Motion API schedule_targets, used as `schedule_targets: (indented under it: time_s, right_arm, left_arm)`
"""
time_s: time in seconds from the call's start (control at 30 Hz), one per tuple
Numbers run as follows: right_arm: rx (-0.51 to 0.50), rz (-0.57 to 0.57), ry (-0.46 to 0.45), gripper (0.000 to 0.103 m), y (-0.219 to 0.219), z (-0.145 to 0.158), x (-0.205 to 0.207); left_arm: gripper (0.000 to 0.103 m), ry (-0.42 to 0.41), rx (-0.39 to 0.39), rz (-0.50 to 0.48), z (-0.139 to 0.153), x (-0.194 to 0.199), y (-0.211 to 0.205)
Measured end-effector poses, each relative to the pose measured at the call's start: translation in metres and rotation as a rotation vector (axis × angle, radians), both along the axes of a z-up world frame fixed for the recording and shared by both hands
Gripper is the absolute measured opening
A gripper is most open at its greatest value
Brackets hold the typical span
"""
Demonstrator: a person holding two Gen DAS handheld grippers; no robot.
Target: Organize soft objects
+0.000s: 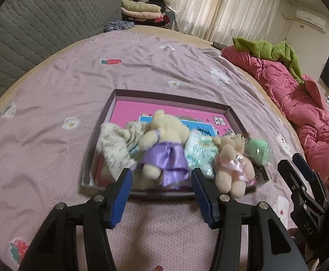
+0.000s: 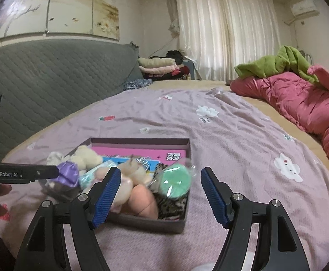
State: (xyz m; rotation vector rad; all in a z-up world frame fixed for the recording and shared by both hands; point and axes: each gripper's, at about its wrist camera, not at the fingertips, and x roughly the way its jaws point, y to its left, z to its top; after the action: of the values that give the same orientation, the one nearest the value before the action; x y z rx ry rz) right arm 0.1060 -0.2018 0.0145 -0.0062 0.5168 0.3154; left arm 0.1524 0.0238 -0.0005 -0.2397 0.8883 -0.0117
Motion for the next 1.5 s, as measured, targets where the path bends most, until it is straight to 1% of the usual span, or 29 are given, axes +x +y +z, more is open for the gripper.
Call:
schedule_targets:
  time_s: [0.13, 0.37, 0.43, 0.53, 0.67, 0.77, 0.83, 1.1, 1.37, 1.5]
  right_arm:
    - [-0.029, 0.010, -0.010, 0.075, 0.014, 0.003, -0.018]
    - [-0.080, 0.028, 0.014, 0.075, 0.035, 0.000, -0.047]
    - [-0.079, 0.028, 0.023, 0.075, 0.036, 0.000, -0.053]
    - [-0.077, 0.020, 0.047, 0.075, 0.036, 0.000, -0.062]
    - [-0.076, 0.001, 0.085, 0.075, 0.036, -0.001, -0.072]
    - [-0.076, -0.022, 0.111, 0.075, 0.036, -0.001, -0.080]
    - [-0.077, -0.034, 0.124, 0.075, 0.036, -0.001, -0.084]
    - [-0.097, -0.061, 0.162, 0.075, 0.045, 0.001, -0.102]
    - [-0.147, -0.033, 0.159, 0.075, 0.055, 0.002, -0.120]
    - [-0.147, -0.023, 0.157, 0.075, 0.056, 0.002, -0.124]
  left_arm:
    - [0.054, 0.014, 0.001, 0.009, -0.002, -0.012, 0.002]
    - [0.055, 0.017, 0.033, 0.006, -0.003, -0.035, -0.001]
    - [0.055, 0.017, 0.058, 0.007, -0.005, -0.042, -0.002]
    - [0.055, 0.034, 0.049, 0.016, -0.009, -0.051, 0.000]
    - [0.055, 0.043, 0.072, 0.028, -0.013, -0.063, 0.002]
    - [0.055, 0.048, 0.066, 0.040, -0.016, -0.071, 0.005]
    - [0.055, 0.048, 0.078, 0.040, -0.016, -0.077, 0.005]
    - [0.055, 0.038, 0.080, 0.017, -0.013, -0.095, 0.001]
    - [0.055, 0.029, 0.084, 0.003, -0.008, -0.108, -0.006]
    - [0.055, 0.031, 0.100, -0.008, -0.010, -0.112, -0.011]
